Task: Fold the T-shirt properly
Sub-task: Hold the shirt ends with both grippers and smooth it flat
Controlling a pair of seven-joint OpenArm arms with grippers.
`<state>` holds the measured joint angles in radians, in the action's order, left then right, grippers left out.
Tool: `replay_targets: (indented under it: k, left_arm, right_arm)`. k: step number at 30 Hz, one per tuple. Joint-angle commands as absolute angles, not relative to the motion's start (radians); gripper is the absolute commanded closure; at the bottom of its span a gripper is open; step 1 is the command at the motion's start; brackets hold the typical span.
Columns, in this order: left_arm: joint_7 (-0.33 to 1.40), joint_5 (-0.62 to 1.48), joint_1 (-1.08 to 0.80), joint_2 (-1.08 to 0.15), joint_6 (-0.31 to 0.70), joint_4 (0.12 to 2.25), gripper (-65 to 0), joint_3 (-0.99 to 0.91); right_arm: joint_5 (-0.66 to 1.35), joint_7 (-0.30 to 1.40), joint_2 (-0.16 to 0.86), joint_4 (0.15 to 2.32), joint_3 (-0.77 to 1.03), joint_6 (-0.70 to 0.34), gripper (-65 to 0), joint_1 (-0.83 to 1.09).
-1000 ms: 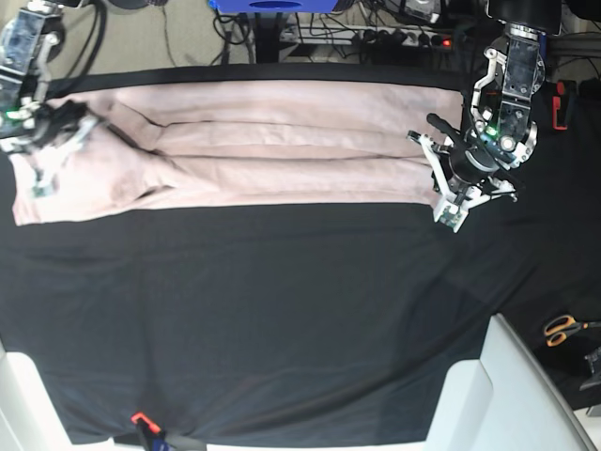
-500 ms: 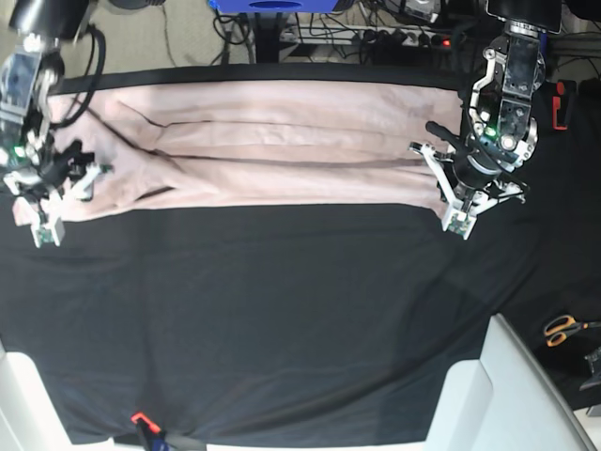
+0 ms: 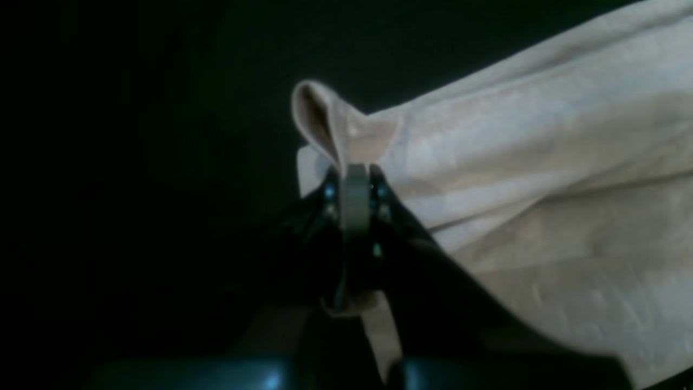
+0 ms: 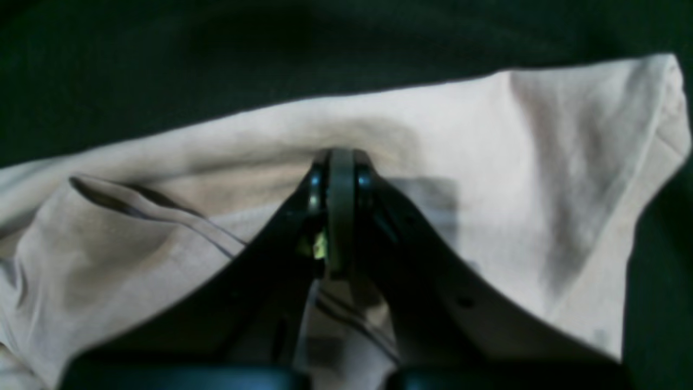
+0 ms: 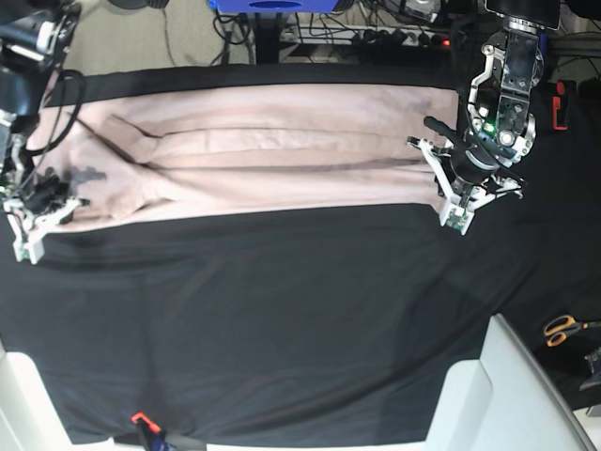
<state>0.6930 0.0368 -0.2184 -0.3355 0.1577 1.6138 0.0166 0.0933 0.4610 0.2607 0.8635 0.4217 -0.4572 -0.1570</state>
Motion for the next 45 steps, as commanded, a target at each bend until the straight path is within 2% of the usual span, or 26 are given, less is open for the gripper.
replay_targets:
  k: [1,15,22,30,35,37,45]
  left_arm:
    - [0.682,0.031,-0.213,-0.348,0.151,1.627,0.0,0.012]
    - [0.682,0.031,-0.214,-0.351,0.151,1.635,0.0,0.012]
    - [0.684,0.031,-0.214,-0.355,0.151,1.646,0.0,0.012]
    - [0.687,0.031,-0.268,-0.357,0.151,1.732,-0.3,0.013]
    - [0.687,0.031,-0.297,-0.371,0.151,1.732,-13.8,0.013]
    - [0.687,0.031,-0.314,-0.374,0.151,1.732,-15.8,0.012]
    - [0.687,0.035,-0.383,-0.384,0.151,1.77,-15.6,-0.018]
  right_arm:
    - [0.047,0.481,0.285,0.837,0.424,-0.414,-0.2,-0.17]
    - [0.047,0.481,0.268,0.892,0.426,-0.417,-0.5,-0.122]
    - [0.047,0.598,0.242,1.056,0.424,-0.417,-0.8,-0.104]
    - [0.045,0.642,0.237,1.099,0.423,-0.417,-0.8,-0.104]
    - [0.045,0.657,0.237,1.099,0.423,-0.417,-0.8,-0.107]
    - [0.045,0.657,0.237,1.099,0.423,-0.417,-0.8,-0.107]
    - [0.045,0.657,0.237,1.099,0.421,-0.417,-0.8,-0.105]
